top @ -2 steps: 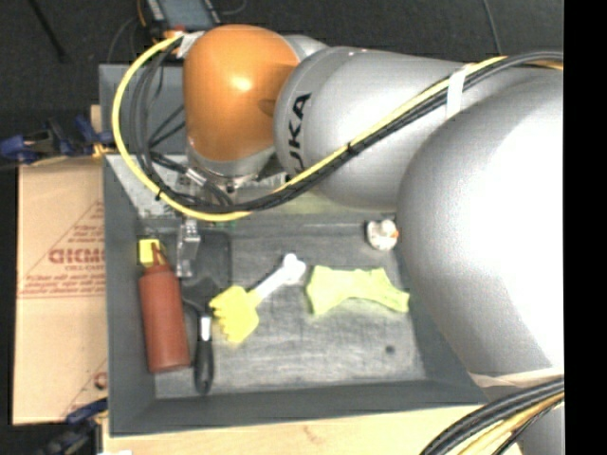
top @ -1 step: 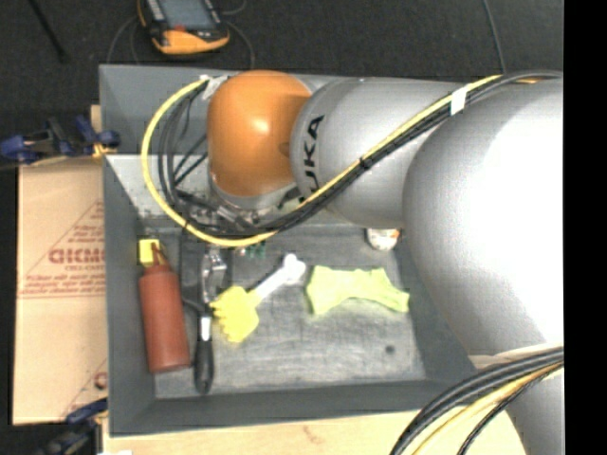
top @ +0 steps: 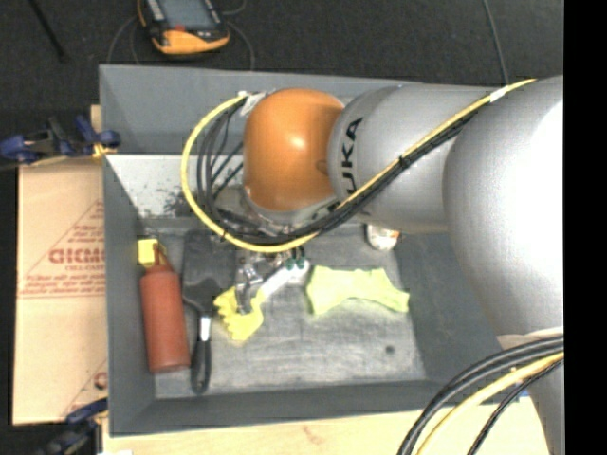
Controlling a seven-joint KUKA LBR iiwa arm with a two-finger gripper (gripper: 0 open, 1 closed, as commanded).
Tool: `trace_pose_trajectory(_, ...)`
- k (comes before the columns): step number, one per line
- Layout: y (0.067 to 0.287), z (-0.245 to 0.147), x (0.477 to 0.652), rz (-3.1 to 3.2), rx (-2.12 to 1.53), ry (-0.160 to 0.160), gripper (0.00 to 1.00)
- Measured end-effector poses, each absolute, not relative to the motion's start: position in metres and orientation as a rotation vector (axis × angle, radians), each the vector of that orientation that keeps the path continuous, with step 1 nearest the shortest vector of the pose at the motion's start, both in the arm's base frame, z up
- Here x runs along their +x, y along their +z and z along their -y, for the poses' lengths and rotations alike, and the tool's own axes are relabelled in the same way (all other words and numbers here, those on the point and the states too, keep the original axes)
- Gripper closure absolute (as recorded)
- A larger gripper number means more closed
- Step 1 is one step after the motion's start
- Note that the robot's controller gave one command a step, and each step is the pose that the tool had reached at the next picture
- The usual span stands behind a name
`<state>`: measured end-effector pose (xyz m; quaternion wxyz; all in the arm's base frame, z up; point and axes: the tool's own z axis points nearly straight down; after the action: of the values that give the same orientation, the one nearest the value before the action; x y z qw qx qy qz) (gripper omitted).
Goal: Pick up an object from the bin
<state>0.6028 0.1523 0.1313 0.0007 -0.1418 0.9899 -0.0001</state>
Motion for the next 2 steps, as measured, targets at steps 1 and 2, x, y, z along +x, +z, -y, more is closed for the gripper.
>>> trace_pose_trajectory(1,0.141,-0.152,0.583,-3.05,-0.743,-0.001,0.0)
trace_pose_trajectory(2,0.119,-0.141,0.586,-3.056,-0.664,0.003,0.0)
